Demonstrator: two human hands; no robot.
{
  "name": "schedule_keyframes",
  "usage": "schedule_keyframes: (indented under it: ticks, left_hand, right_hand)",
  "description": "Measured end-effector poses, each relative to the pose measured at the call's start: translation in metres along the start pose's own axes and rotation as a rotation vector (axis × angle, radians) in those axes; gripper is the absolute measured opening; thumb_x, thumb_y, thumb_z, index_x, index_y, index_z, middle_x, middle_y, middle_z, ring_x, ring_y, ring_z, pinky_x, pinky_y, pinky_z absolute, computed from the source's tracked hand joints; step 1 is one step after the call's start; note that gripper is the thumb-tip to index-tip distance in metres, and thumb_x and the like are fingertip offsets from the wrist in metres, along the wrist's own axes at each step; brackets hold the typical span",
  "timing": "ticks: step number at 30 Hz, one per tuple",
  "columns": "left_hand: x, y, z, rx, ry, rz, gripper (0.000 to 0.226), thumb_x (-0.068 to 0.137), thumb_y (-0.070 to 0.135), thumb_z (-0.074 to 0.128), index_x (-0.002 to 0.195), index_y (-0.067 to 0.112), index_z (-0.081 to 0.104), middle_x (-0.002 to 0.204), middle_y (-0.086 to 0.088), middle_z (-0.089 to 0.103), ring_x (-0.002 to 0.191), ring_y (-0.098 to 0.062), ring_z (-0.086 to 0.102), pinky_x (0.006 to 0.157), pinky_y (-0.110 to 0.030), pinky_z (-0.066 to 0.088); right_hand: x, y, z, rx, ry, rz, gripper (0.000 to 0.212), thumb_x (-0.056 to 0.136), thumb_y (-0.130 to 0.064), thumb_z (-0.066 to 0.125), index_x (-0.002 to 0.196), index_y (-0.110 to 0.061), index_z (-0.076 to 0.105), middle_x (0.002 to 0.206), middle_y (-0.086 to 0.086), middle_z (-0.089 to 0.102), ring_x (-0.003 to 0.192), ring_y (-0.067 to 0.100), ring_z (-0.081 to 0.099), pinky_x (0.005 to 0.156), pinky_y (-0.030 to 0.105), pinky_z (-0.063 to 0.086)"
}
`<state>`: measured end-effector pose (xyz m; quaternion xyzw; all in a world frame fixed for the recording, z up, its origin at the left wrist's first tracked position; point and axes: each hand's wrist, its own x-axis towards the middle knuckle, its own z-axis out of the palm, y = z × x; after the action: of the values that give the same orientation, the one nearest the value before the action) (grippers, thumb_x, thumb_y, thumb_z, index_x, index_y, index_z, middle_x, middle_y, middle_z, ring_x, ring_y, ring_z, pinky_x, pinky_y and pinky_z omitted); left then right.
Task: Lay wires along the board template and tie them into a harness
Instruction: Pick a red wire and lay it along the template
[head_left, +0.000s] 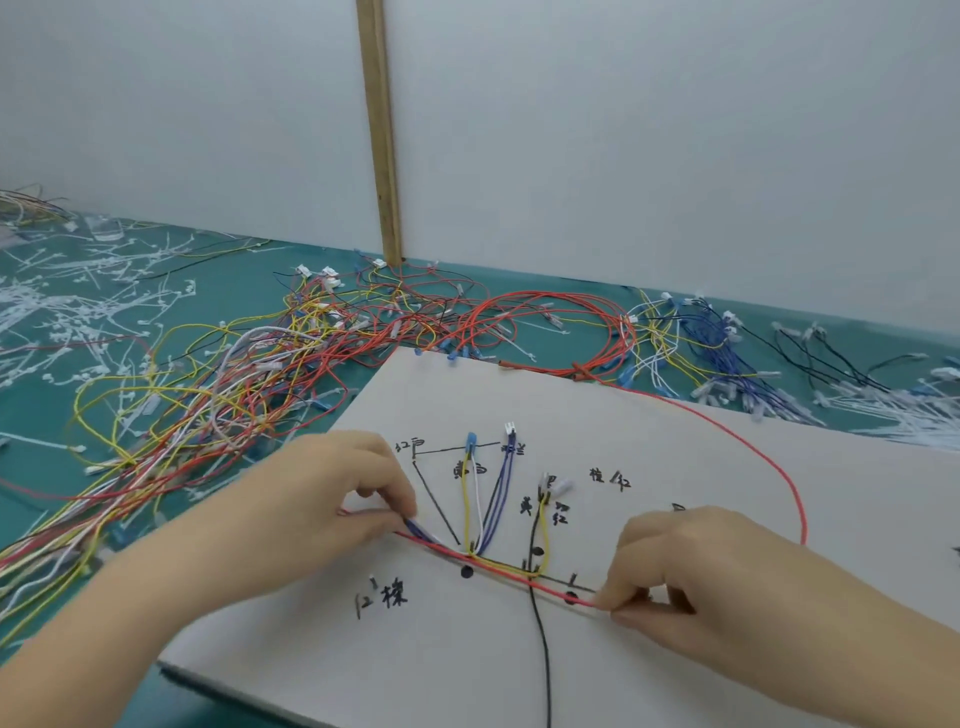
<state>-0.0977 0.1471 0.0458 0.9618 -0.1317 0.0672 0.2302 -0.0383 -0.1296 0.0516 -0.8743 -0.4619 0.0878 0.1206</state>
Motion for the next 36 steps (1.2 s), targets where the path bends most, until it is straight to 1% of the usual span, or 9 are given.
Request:
schedule_keyframes:
  ticks: [5, 9, 14, 19, 21, 23, 26, 31, 36]
  left_hand:
    - [0.022, 0.034, 0.025, -0.043, -0.097, 0.143, 0.009, 0.083, 0.024, 0.066, 0.085, 0.031, 0.07, 0.083, 0.022, 0.052, 0.091, 0.01, 0.043, 0.078, -0.002, 0.03]
    - [0.038, 0.053, 0.04, -0.044, -0.188, 0.214, 0.011, 0.086, 0.028, 0.061, 0.093, 0.032, 0.069, 0.084, 0.026, 0.042, 0.088, 0.018, 0.035, 0.078, -0.001, 0.026]
    - [0.054, 0.068, 0.048, 0.014, -0.248, 0.282, 0.013, 0.088, 0.026, 0.058, 0.096, 0.031, 0.067, 0.086, 0.02, 0.041, 0.087, 0.008, 0.029, 0.08, -0.015, 0.033]
    - [0.061, 0.078, 0.056, 0.017, -0.302, 0.367, 0.014, 0.089, 0.025, 0.057, 0.097, 0.029, 0.067, 0.088, 0.019, 0.04, 0.086, 0.006, 0.028, 0.072, -0.006, 0.028]
    - [0.065, 0.079, 0.061, 0.009, -0.31, 0.363, 0.014, 0.088, 0.024, 0.057, 0.096, 0.028, 0.068, 0.088, 0.018, 0.045, 0.086, 0.007, 0.029, 0.072, -0.004, 0.027]
    - [0.068, 0.081, 0.064, -0.02, -0.336, 0.339, 0.014, 0.087, 0.022, 0.057, 0.095, 0.027, 0.069, 0.09, 0.015, 0.057, 0.086, 0.005, 0.034, 0.076, -0.008, 0.031]
    - [0.069, 0.08, 0.066, -0.046, -0.339, 0.314, 0.012, 0.086, 0.022, 0.059, 0.091, 0.025, 0.07, 0.086, 0.012, 0.065, 0.081, 0.003, 0.042, 0.075, -0.005, 0.032]
    - [0.068, 0.08, 0.069, -0.039, -0.324, 0.284, 0.01, 0.085, 0.027, 0.06, 0.093, 0.027, 0.066, 0.074, 0.015, 0.054, 0.076, 0.005, 0.044, 0.068, -0.001, 0.03]
    - [0.068, 0.078, 0.072, -0.066, -0.309, 0.239, 0.011, 0.084, 0.032, 0.06, 0.094, 0.032, 0.059, 0.077, 0.017, 0.053, 0.08, 0.014, 0.041, 0.069, -0.003, 0.033]
  right_hand:
    - [-0.017, 0.012, -0.006, -0.024, -0.001, 0.061, 0.019, 0.09, -0.038, 0.051, 0.104, -0.037, 0.064, 0.095, -0.02, 0.056, 0.075, -0.02, 0.041, 0.067, 0.004, 0.031]
    - [-0.029, 0.023, -0.012, -0.072, -0.005, 0.087, 0.019, 0.089, -0.041, 0.051, 0.104, -0.04, 0.063, 0.086, -0.025, 0.052, 0.078, -0.022, 0.04, 0.066, 0.005, 0.033]
    - [-0.043, 0.035, -0.021, -0.083, -0.033, 0.119, 0.015, 0.088, -0.041, 0.052, 0.099, -0.039, 0.062, 0.086, -0.026, 0.053, 0.079, -0.024, 0.04, 0.065, 0.006, 0.033]
    - [-0.054, 0.045, -0.03, -0.074, -0.038, 0.156, 0.009, 0.086, -0.04, 0.057, 0.09, -0.042, 0.064, 0.082, -0.026, 0.054, 0.081, -0.023, 0.043, 0.066, 0.004, 0.033]
    - [-0.058, 0.049, -0.034, -0.064, -0.07, 0.18, 0.011, 0.084, -0.039, 0.059, 0.078, -0.048, 0.062, 0.091, -0.032, 0.052, 0.08, -0.02, 0.046, 0.065, 0.006, 0.035]
    - [-0.062, 0.053, -0.038, -0.018, -0.115, 0.212, 0.019, 0.083, -0.037, 0.061, 0.073, -0.052, 0.059, 0.096, -0.038, 0.049, 0.074, -0.014, 0.054, 0.062, 0.007, 0.038]
    - [-0.069, 0.06, -0.042, 0.072, -0.152, 0.267, 0.023, 0.082, -0.032, 0.062, 0.082, -0.055, 0.058, 0.089, -0.033, 0.058, 0.06, -0.003, 0.063, 0.061, 0.008, 0.043]
    - [-0.075, 0.071, -0.041, 0.141, -0.197, 0.373, 0.019, 0.082, -0.027, 0.061, 0.081, -0.046, 0.058, 0.075, -0.029, 0.062, 0.056, -0.002, 0.064, 0.058, 0.006, 0.041]
    - [-0.081, 0.082, -0.045, 0.288, -0.212, 0.463, 0.016, 0.081, -0.023, 0.064, 0.076, -0.037, 0.059, 0.075, -0.015, 0.066, 0.059, 0.005, 0.066, 0.049, 0.015, 0.048]
